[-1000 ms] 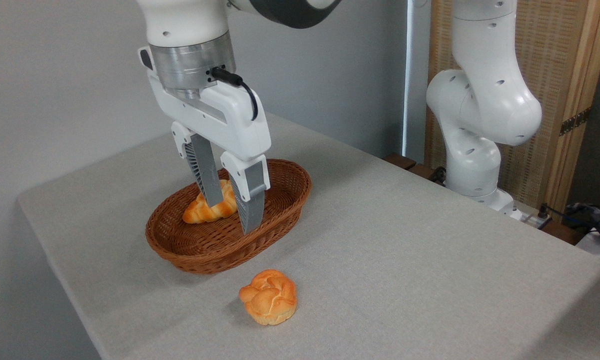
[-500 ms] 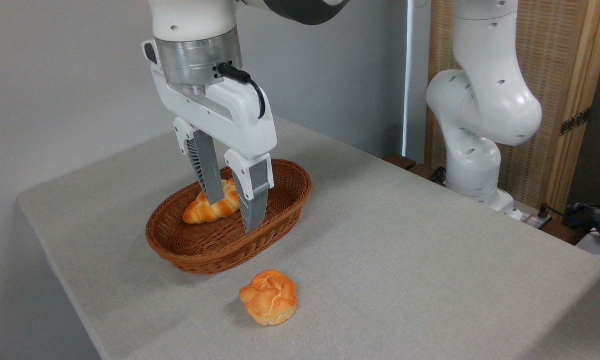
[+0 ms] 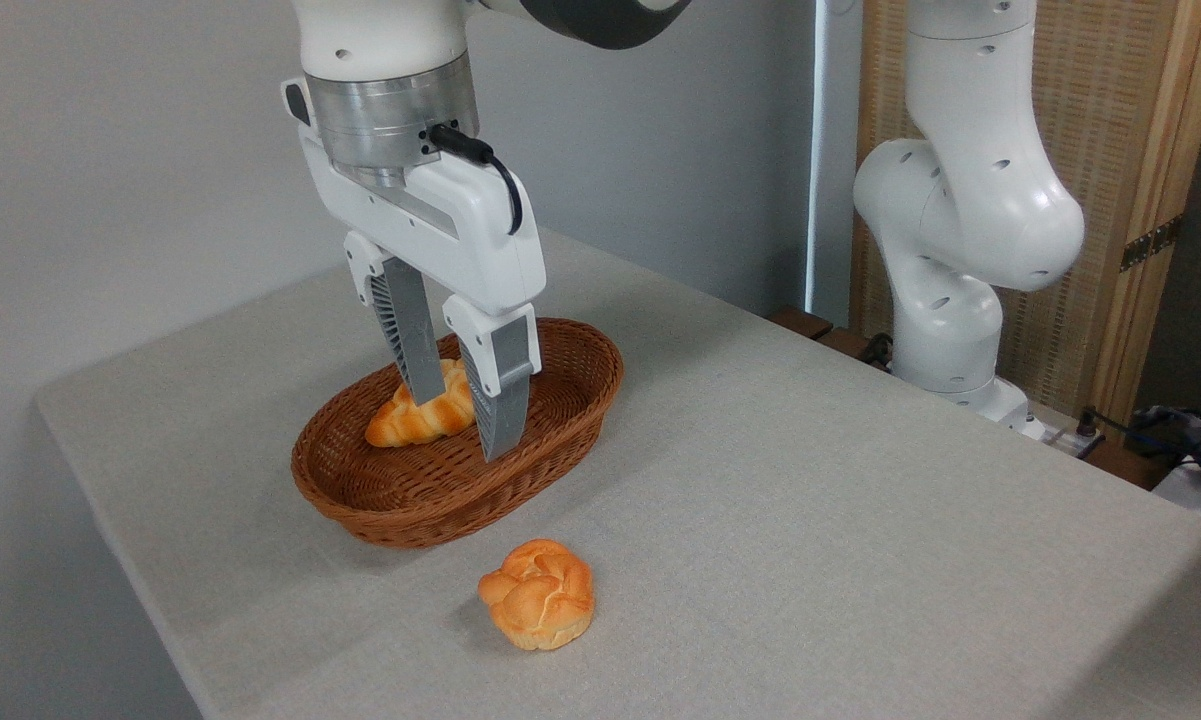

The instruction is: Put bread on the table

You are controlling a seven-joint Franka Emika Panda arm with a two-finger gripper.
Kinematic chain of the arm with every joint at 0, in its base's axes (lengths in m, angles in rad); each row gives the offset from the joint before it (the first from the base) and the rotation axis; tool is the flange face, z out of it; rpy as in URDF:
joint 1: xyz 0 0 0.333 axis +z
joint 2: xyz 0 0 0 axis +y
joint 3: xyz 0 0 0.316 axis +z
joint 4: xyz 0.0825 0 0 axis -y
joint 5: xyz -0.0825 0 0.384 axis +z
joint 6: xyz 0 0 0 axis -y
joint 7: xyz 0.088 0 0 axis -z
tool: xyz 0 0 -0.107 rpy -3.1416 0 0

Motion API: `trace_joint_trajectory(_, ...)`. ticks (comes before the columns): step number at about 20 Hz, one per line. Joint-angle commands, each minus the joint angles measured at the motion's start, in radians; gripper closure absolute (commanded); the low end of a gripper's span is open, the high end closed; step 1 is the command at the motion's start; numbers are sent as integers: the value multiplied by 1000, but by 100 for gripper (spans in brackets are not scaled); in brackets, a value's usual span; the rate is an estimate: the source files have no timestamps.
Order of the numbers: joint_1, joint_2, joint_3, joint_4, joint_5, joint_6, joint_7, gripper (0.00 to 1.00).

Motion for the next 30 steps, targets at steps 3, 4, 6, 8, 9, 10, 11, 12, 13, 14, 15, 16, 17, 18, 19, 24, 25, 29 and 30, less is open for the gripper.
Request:
trace_joint_trajectory(3, -6, -10, -55, -3, -23, -5, 7, 0)
trace_joint_trajectory(4, -6, -10, -75, -3, -23, -7, 7, 0)
trace_joint_trajectory(6, -8, -9, -127, -5, -27, -7, 8, 0)
trace_joint_trajectory(8, -6, 4, -174, -6, -33, -11, 7, 0)
trace_joint_trajectory(9, -6, 14, -191, -8, -35, -28, 7, 0)
trace_joint_trajectory(10, -6, 26, -208, -9, -49, -54, -5, 0)
trace_joint_trajectory(11, -6, 40, -228, -14, -64, -75, -36, 0)
trace_joint_trajectory(12, -6, 62, -248, -14, -75, -83, -65, 0)
trace_joint_trajectory(13, -8, 80, -269, -14, -87, -83, -91, 0)
trace_joint_trajectory(14, -6, 97, -282, -14, -104, -83, -105, 0)
trace_joint_trajectory(15, -8, 111, -286, -14, -130, -83, -107, 0)
trace_joint_trajectory(16, -8, 120, -288, -14, -154, -83, -105, 0)
trace_joint_trajectory(17, -8, 129, -288, -15, -174, -85, -105, 0)
trace_joint_trajectory(18, -8, 138, -290, -15, -182, -85, -99, 0)
trace_joint_trajectory(19, -9, 152, -303, -15, -182, -85, -102, 0)
trace_joint_trajectory(24, -11, 175, -326, -15, -175, -105, -154, 0)
trace_joint_trajectory(25, -10, 177, -326, -15, -175, -105, -170, 0)
trace_joint_trajectory(29, -39, 207, -329, -15, -175, -99, -243, 0)
trace_joint_trajectory(30, -55, 218, -328, -14, -173, -96, -246, 0)
